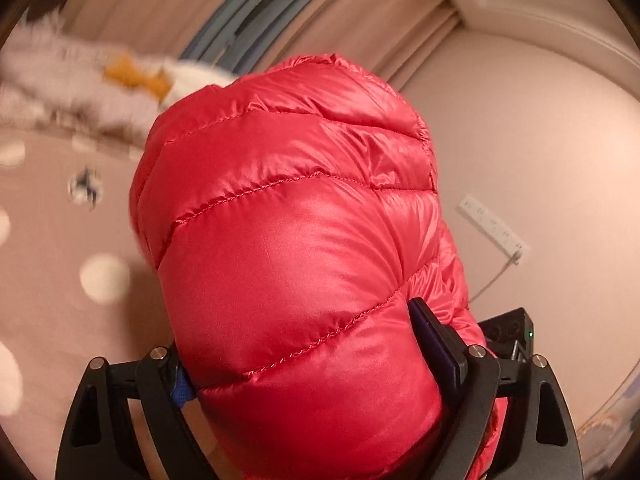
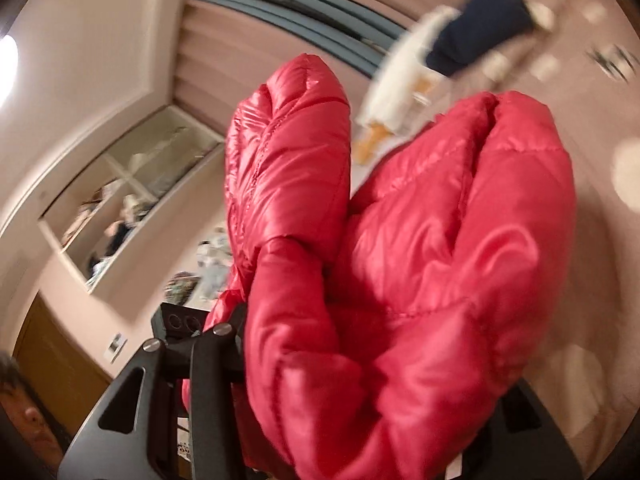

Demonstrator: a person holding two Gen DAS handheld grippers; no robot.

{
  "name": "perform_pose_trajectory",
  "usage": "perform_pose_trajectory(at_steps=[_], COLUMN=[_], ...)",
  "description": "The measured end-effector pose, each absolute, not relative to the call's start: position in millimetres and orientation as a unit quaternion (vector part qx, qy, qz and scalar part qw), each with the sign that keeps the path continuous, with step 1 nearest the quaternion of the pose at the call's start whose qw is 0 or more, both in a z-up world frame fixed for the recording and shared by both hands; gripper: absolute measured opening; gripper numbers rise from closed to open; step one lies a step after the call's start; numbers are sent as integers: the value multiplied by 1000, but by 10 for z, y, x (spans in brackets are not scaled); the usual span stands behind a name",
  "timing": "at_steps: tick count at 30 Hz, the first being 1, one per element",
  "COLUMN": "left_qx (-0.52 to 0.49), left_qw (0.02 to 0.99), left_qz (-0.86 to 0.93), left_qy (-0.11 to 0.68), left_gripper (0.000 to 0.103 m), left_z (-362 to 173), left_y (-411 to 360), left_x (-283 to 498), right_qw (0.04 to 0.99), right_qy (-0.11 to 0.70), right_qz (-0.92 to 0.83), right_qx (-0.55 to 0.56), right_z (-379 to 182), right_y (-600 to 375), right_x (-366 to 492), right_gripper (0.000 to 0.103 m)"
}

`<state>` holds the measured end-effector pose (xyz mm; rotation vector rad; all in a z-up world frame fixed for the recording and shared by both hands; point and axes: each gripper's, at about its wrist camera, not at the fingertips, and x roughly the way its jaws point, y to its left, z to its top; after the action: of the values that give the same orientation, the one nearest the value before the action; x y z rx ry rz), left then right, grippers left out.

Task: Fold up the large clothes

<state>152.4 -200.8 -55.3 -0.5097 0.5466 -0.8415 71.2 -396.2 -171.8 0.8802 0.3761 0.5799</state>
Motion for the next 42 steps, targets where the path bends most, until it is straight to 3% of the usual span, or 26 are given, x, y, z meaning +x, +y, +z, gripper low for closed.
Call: perform_pose_trajectory(at_steps=[7,42], left_qx=[-240,-209], left_qw=[865,895], left_qz=[-404,-363], left_qy=[179,150], left_gripper=[88,88], left_z=[-189,-272], left_y=[-1812,-1030], left_x=[1140,1000], right_qw=[863,870], right_qy=[116,113], right_qz=[320,350], right_qx=[373,329], right_z=[-1185,-1019], right_y=[-3792,-3503], right_x=[357,229], right_gripper=[46,49])
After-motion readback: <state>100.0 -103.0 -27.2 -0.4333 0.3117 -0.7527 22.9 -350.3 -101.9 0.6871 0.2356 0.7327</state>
